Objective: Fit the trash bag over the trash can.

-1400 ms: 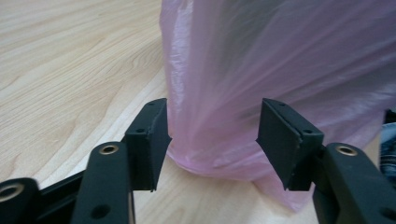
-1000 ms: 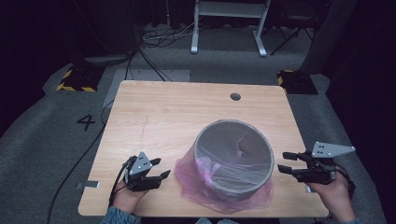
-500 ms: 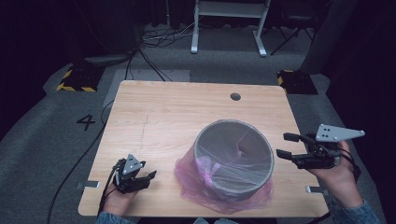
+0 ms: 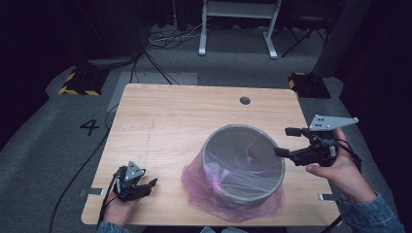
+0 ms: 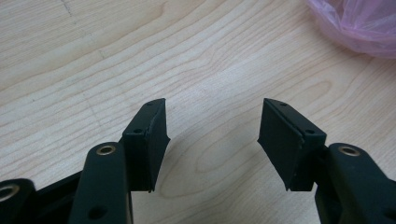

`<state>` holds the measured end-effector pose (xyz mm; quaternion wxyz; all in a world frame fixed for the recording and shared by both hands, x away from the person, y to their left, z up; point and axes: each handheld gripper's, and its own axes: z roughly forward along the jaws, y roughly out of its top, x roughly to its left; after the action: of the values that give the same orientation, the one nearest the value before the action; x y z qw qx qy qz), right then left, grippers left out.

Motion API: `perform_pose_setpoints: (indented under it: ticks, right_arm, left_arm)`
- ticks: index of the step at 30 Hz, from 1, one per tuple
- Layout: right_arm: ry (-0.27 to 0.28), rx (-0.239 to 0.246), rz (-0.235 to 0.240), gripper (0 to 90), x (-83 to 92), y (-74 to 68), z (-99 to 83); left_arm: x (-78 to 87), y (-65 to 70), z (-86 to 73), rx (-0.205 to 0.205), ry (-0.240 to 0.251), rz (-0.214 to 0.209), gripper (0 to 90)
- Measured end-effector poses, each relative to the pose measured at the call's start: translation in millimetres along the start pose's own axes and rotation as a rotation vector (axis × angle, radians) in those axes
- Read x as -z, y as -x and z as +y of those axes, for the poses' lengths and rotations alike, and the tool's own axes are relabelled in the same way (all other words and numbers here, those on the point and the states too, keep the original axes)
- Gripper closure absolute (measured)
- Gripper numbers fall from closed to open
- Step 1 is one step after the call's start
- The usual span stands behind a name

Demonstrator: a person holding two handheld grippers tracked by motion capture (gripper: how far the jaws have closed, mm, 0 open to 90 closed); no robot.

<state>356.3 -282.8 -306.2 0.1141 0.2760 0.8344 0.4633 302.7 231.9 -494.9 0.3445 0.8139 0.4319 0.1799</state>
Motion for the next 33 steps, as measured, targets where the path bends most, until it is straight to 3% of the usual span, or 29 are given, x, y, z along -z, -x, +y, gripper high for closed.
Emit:
perform_pose_setpoints:
  ticks: [5,8,11,13,18,26,33]
  right_arm:
    - [-0.006,0.047,0.055,16.8,-9.8,-11.1,16.8]
    - [-0.019,0.089,0.101,31.5,-18.3,-20.3,26.3]
    - [-0.053,0.087,0.116,33.4,-26.4,-29.5,34.4]
    - [-0.025,0.118,0.126,40.0,-31.5,-34.5,40.0]
    - [0.027,0.146,0.214,39.3,-48.7,-46.0,46.4]
    - [-0.027,0.208,0.304,37.3,-78.8,-72.5,54.4]
    - [-0.123,0.269,0.416,39.7,-103.4,-90.7,49.9]
  left_arm:
    - [-4.7,-1.2,-0.6,0.001,-0.018,-0.004,41.7]
    - [-5.4,-1.2,-0.3,0.0,-0.015,-0.005,41.6]
    - [-5.8,-1.5,-0.4,-0.001,-0.012,-0.006,41.3]
    - [-5.9,-1.6,-0.6,-0.002,-0.009,-0.008,41.2]
    - [-6.2,-2.4,-1.7,-0.008,0.0,-0.01,40.8]
    - [-6.5,-2.7,-3.1,-0.007,0.013,-0.012,40.3]
    - [-6.9,-2.7,-3.9,-0.006,0.019,-0.014,39.7]
